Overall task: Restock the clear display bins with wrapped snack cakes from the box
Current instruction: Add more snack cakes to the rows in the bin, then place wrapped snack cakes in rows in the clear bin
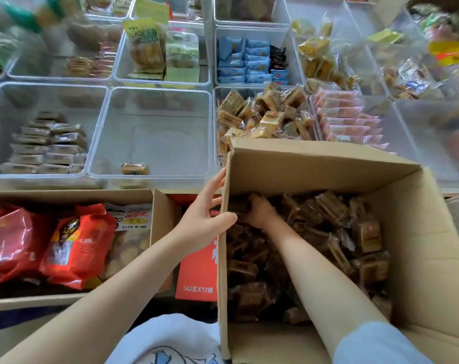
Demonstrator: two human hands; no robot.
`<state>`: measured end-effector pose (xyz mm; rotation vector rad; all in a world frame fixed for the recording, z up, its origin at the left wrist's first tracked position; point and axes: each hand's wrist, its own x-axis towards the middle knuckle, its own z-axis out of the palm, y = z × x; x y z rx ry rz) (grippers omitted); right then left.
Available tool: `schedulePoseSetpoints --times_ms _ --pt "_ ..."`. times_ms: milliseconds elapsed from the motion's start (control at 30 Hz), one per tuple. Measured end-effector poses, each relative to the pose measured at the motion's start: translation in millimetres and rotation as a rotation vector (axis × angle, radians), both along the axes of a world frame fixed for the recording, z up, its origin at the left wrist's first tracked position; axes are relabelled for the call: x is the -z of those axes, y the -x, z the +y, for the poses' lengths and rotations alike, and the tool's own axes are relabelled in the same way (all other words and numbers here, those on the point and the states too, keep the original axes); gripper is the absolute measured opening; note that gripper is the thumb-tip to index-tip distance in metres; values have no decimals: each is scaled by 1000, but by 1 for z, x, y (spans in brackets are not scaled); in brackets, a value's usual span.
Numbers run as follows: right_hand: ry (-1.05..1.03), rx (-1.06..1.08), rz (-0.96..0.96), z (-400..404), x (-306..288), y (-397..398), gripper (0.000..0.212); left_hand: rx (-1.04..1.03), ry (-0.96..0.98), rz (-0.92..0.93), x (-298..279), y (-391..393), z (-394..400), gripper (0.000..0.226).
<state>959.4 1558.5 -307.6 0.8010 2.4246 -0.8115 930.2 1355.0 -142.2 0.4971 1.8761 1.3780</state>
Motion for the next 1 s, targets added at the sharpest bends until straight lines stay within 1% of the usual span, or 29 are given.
schedulePoseSetpoints --times_ms 67,100,200,233,267,333,367,400,467,500,567,600,667,700,800,900,967,1000 --pt "75 25 -28 13 -26 -3 79 8 -10 -3 1 1 0 89" --pt "154 50 -36 21 -44 -7 75 9 -21 -6 2 1 0 89" --pt "509 170 -36 39 -104 -31 43 18 -61 -27 3 0 1 89" --pt "623 220 0 43 -122 -41 38 24 -64 -35 3 -1 2 89" --pt "733 282 56 44 -139 -51 37 34 -55 -38 2 -1 3 90" --pt "951 393 187 38 -170 -68 49 69 -29 -46 0 2 2 95" --pt "1051 409 237 32 -183 -73 54 81 -34 -50 -4 5 0 95" --pt "1124 403 276 23 -195 -76 53 76 -62 -45 -10 8 -3 93" --pt "1213 353 312 3 -217 -73 46 22 -178 -11 -27 20 -11 75" --pt "1236 321 310 -9 -226 -66 47 -5 -249 -12 -36 28 -16 65" --pt "1255 240 293 -34 -239 -48 52 -35 -376 -100 -53 46 -27 52" --pt "1237 207 287 -48 -243 -38 53 -46 -405 -135 -60 55 -33 44" --pt "1139 182 295 -72 -247 -14 54 -96 -397 -101 -64 73 -49 26" --pt "1062 176 309 -84 -247 -1 52 -132 -384 -67 -63 82 -60 22" --pt "821 126 349 -121 -241 37 42 -201 -316 23 -48 108 -99 23" --pt "682 121 352 -157 -225 75 24 -238 -206 140 -23 137 -134 23" --pt "639 137 351 -176 -214 101 22 -277 -86 252 -4 159 -157 25" --pt "605 155 353 -184 -209 114 21 -277 18 334 9 171 -171 32"
